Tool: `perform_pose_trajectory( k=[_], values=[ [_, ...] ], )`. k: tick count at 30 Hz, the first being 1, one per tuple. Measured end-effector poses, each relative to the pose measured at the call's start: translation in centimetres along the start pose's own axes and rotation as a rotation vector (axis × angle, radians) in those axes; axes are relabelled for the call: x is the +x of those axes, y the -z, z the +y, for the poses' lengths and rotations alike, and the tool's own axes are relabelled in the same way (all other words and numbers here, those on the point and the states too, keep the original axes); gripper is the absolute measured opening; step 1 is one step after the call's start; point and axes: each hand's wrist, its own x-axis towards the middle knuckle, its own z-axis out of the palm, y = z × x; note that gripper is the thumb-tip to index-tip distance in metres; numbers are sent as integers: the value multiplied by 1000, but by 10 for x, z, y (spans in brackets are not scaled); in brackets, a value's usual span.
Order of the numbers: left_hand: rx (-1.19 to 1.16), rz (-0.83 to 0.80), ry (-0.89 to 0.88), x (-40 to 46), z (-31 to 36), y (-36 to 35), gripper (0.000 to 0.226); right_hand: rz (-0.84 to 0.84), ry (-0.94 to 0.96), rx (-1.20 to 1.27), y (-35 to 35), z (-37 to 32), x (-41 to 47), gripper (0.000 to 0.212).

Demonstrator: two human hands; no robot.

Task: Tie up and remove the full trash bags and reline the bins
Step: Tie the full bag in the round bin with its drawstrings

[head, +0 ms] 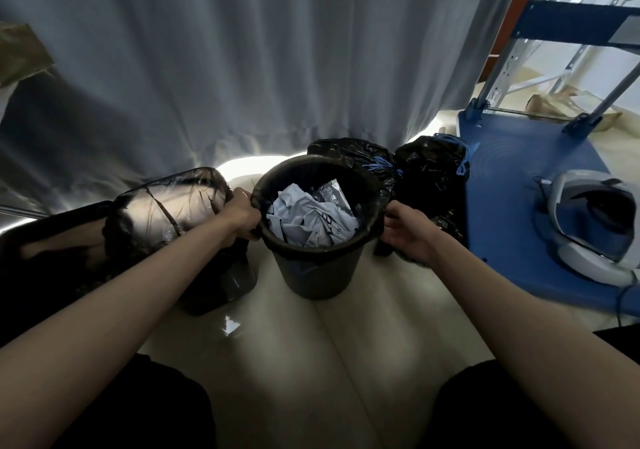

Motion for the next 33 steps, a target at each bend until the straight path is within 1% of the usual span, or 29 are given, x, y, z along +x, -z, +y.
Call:
perform_pose_trajectory(
  k=[2, 3, 6, 7, 9, 11, 14, 17, 19, 21, 22, 24, 26, 28, 30, 33],
  values=[
    [19, 28, -18, -4, 0, -3, 43, -19, -10, -15, 0, 1, -2, 38],
    [36, 36, -34, -4, 0, -5, 43, -24, -16, -11, 0, 1, -2, 36],
    [1, 24, -65, -4, -1, -9, 43, 15, 20, -17, -1, -2, -4, 12],
    [-33, 11, -63, -3, -2, -11, 44, 46, 37, -8, 1, -1, -1, 8],
    [-82, -4, -40, -3, -3, -15, 46, 110, 55, 17, 5, 2, 4, 12],
    [-124, -6, -19, -7, -4, -19, 43, 155, 63, 5, 7, 4, 4, 4],
    [-208, -10, 27, -8, -8, -25, 35, 190, 76, -12, 7, 3, 1, 14],
    [-261, -23, 78, -4, -12, -24, 38, 184, 89, -46, 7, 4, 1, 14],
    [-217, -26, 68, 0, -14, -23, 38, 149, 65, -65, 7, 5, -1, 8],
    [-119, -6, 46, -2, -12, -22, 30, 130, 43, -118, 6, 4, -6, 10],
    [-59, 6, 42, -5, -10, -21, 31, 128, 33, -137, 5, 4, -8, 9],
    [80, 36, 24, -10, -4, -18, 40, 140, 42, -142, 3, 3, -10, 15],
    [229, 82, -30, -15, 3, -13, 48, 204, 83, -177, -1, 0, -11, 25],
    [307, 127, -90, -19, 8, -8, 53, 270, 130, -239, -6, -1, -10, 27],
    [269, 160, -119, -21, 10, -6, 54, 328, 161, -261, -10, -2, -11, 26],
    [-11, 143, -48, -24, 11, -6, 48, 377, 189, -290, -12, -3, -12, 26]
  ],
)
